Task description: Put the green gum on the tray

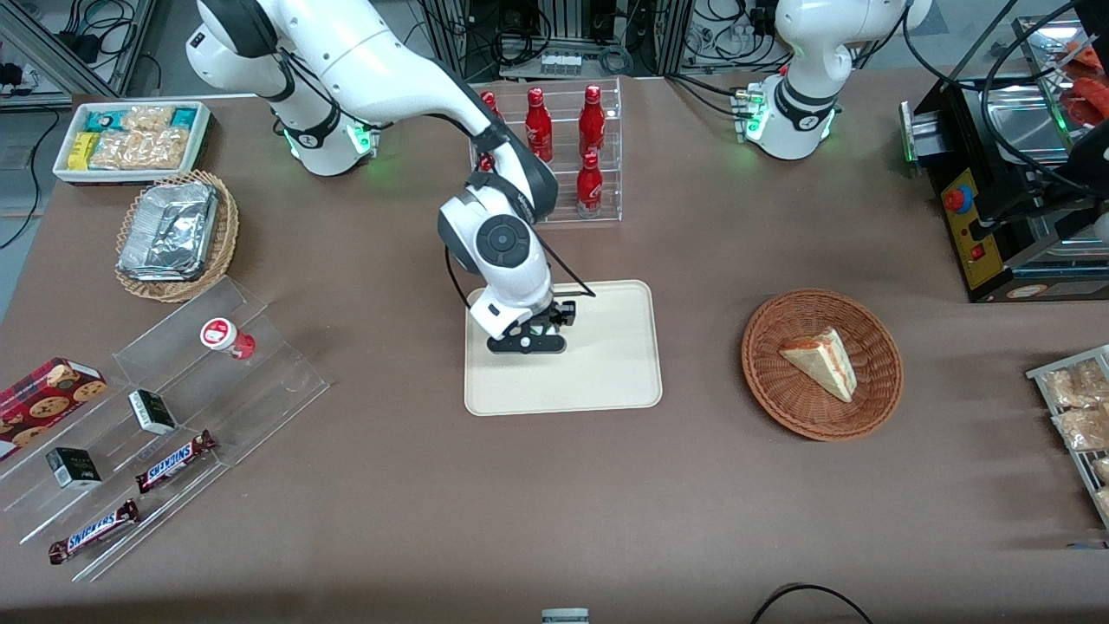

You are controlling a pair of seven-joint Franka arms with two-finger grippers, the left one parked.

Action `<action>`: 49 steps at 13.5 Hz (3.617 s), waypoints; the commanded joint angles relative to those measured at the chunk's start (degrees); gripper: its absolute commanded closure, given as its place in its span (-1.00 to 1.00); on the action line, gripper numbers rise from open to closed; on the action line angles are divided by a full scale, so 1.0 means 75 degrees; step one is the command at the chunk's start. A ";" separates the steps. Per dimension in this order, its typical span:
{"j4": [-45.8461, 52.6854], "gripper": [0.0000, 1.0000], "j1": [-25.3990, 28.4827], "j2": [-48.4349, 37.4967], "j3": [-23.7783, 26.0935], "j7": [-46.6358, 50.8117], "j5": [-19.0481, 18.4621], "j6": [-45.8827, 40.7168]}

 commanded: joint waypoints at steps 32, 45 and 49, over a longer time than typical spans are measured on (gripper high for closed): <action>0.0416 -1.00 0.0269 0.0001 -0.0164 -0.0038 -0.0913 -0.0381; 0.0404 -1.00 -0.0691 -0.1710 -0.0399 -0.2426 -0.0925 -0.3029; 0.0451 -1.00 -0.1440 -0.1945 -0.0399 -0.3539 -0.0878 -0.3533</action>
